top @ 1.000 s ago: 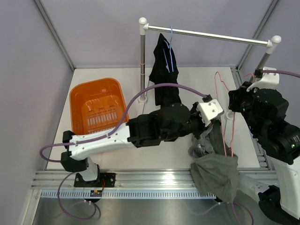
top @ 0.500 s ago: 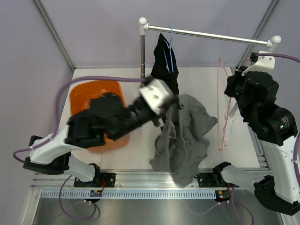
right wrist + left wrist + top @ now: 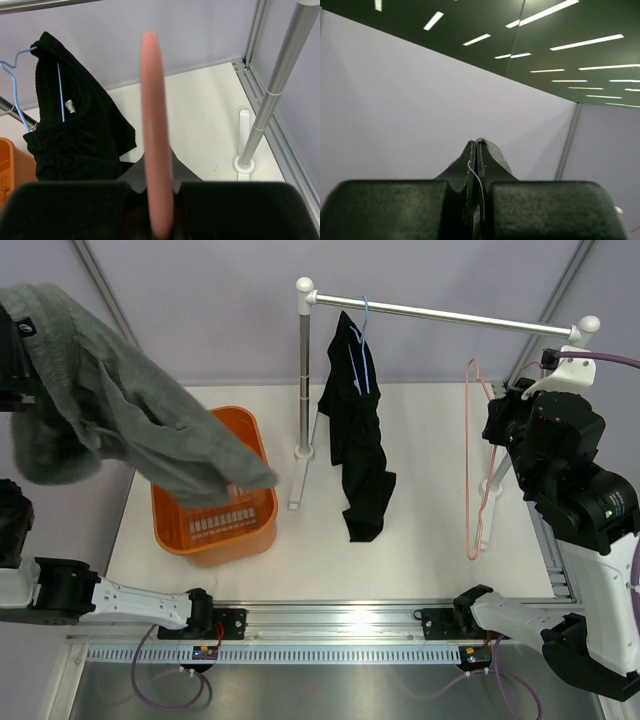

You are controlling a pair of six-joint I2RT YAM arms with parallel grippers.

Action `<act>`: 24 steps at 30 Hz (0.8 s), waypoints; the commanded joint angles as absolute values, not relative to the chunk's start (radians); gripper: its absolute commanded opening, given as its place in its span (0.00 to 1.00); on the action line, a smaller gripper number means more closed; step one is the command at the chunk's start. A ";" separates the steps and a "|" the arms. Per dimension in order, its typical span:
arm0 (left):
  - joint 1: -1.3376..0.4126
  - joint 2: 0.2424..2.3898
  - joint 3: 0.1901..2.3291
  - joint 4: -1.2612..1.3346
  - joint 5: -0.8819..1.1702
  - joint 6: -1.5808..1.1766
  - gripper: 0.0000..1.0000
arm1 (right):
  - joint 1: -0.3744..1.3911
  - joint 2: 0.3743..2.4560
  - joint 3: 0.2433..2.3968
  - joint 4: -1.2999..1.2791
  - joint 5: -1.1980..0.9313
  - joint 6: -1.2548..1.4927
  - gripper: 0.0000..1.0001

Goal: Remove the shorts from the hanger

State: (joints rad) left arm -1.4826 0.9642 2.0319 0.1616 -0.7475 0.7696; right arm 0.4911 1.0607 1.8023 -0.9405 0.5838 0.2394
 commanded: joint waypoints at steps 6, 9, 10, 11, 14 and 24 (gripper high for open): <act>-1.403 0.974 1.655 0.238 -0.798 0.830 0.00 | 0.497 1.052 1.789 -0.893 0.565 0.248 0.00; -1.210 0.971 1.615 0.036 -0.694 0.585 0.00 | 0.497 1.049 1.778 -0.897 0.549 0.252 0.00; -1.156 0.969 1.609 0.005 -0.625 0.528 0.00 | 0.497 1.049 1.778 -0.900 0.548 0.253 0.00; -1.110 0.973 1.605 -0.053 -0.597 0.446 0.00 | 0.499 1.048 1.778 -0.903 0.542 0.255 0.00; -0.944 1.006 1.644 -0.136 -0.514 0.344 0.00 | 0.497 1.046 1.775 -0.907 0.534 0.252 0.00; -0.347 1.115 1.726 -0.285 -0.264 -0.050 0.00 | 0.497 1.031 1.767 -0.923 0.500 0.244 0.00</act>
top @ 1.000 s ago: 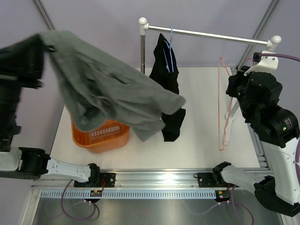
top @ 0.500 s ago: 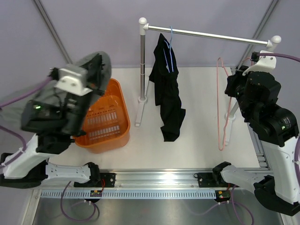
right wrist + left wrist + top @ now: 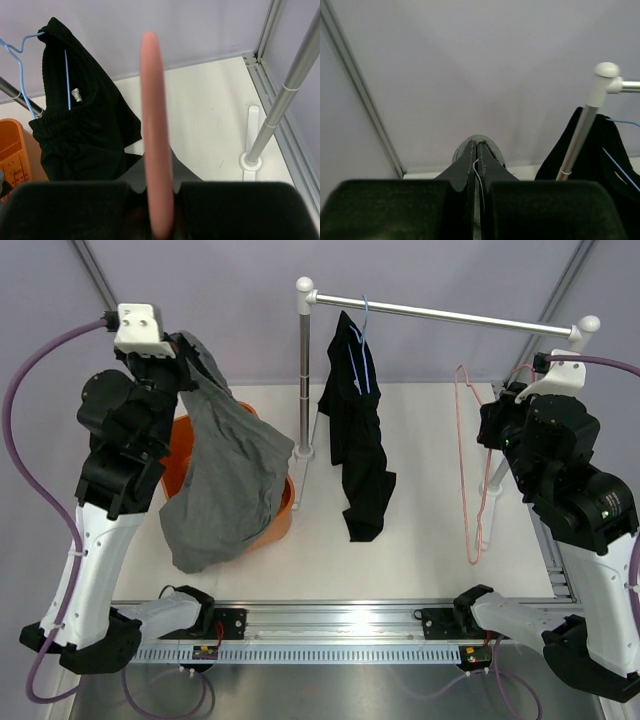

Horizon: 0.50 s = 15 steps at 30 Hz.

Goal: Remove the shorts from the hanger

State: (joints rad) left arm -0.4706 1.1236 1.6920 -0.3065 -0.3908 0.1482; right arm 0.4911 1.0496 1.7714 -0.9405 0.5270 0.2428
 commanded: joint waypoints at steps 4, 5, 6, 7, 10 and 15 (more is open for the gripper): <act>-0.129 1.173 1.790 -0.345 -0.064 -0.256 0.00 | 0.499 1.031 1.772 -0.930 0.488 0.242 0.00; -0.097 1.192 1.822 -0.382 -0.034 -0.279 0.00 | 0.499 1.034 1.776 -0.933 0.485 0.241 0.00; -0.056 1.209 1.857 -0.396 -0.012 -0.294 0.00 | 0.497 1.035 1.781 -0.940 0.480 0.242 0.00; -0.051 1.222 1.915 -0.385 0.029 -0.302 0.00 | 0.499 1.034 1.790 -0.943 0.477 0.242 0.00; -0.051 1.235 1.972 -0.293 0.101 -0.324 0.00 | 0.499 1.034 1.810 -0.954 0.471 0.241 0.00; -0.051 1.264 2.065 -0.198 0.153 -0.357 0.00 | 0.499 1.032 1.819 -0.963 0.468 0.238 0.00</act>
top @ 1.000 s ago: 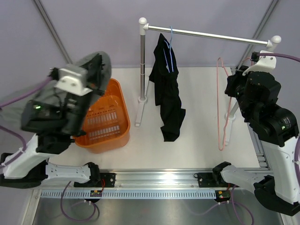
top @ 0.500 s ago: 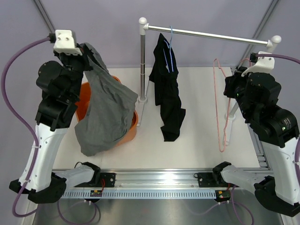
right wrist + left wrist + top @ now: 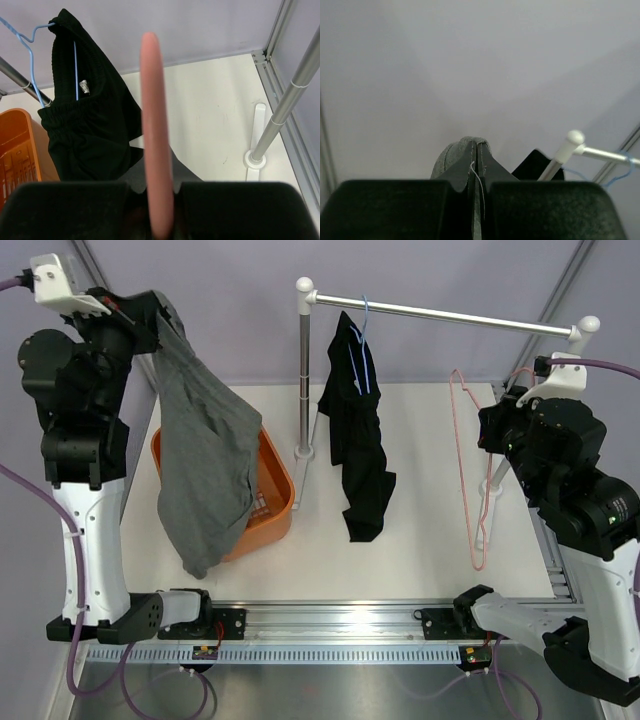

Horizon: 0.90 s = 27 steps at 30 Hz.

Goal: Remove the shorts from the hanger

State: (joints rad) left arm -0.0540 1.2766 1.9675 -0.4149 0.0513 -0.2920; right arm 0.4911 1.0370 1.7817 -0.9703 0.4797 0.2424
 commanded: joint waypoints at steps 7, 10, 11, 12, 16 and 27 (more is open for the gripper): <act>-0.051 1.250 2.089 -0.006 0.192 -0.364 0.00 | 0.499 1.043 1.829 -0.960 0.453 0.230 0.00; -0.051 1.261 2.076 0.067 0.215 -0.377 0.00 | 0.497 1.043 1.825 -0.956 0.453 0.227 0.00; -0.051 1.265 2.065 0.092 0.228 -0.385 0.00 | 0.497 1.042 1.824 -0.956 0.453 0.226 0.00; -0.051 1.275 2.066 0.110 0.254 -0.408 0.00 | 0.497 1.040 1.824 -0.951 0.453 0.224 0.00; -0.051 1.338 2.100 0.133 0.291 -0.443 0.00 | 0.497 1.039 1.829 -0.953 0.453 0.225 0.00; -0.051 1.275 1.894 0.147 0.186 -0.408 0.00 | 0.499 1.029 1.787 -0.949 0.439 0.221 0.00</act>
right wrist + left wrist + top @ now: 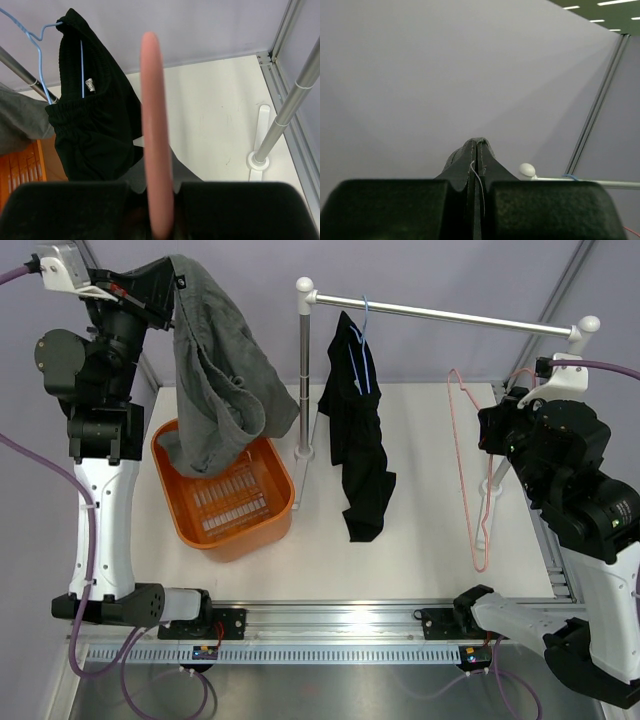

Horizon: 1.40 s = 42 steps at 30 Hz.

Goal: Remove the shorts from the hanger

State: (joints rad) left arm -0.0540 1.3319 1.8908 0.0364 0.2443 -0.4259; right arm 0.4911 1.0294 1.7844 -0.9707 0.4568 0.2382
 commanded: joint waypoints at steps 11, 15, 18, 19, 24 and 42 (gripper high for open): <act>-0.051 1.095 1.695 0.002 -0.201 -0.319 0.00 | 0.499 1.029 1.738 -0.933 0.423 0.229 0.00; -0.051 1.023 1.640 -0.035 -0.245 -0.307 0.00 | 0.499 1.035 1.729 -0.927 0.416 0.233 0.00; -0.051 0.971 1.585 -0.046 -0.232 -0.316 0.00 | 0.497 1.037 1.723 -0.920 0.419 0.236 0.00; -0.051 0.963 1.574 -0.048 -0.227 -0.318 0.00 | 0.497 1.035 1.721 -0.919 0.419 0.236 0.00; -0.051 0.942 1.531 -0.083 -0.189 -0.339 0.00 | 0.497 1.048 1.729 -0.923 0.413 0.244 0.00; -0.051 0.973 1.076 -0.235 -0.057 -0.632 0.42 | 0.497 1.157 1.773 -0.870 0.403 0.204 0.00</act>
State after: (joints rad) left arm -0.0540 0.9543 1.1580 -0.2363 -0.1261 -0.5217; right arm 0.4911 1.1305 1.7309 -0.9382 0.4225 0.2340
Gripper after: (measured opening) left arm 0.365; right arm 0.081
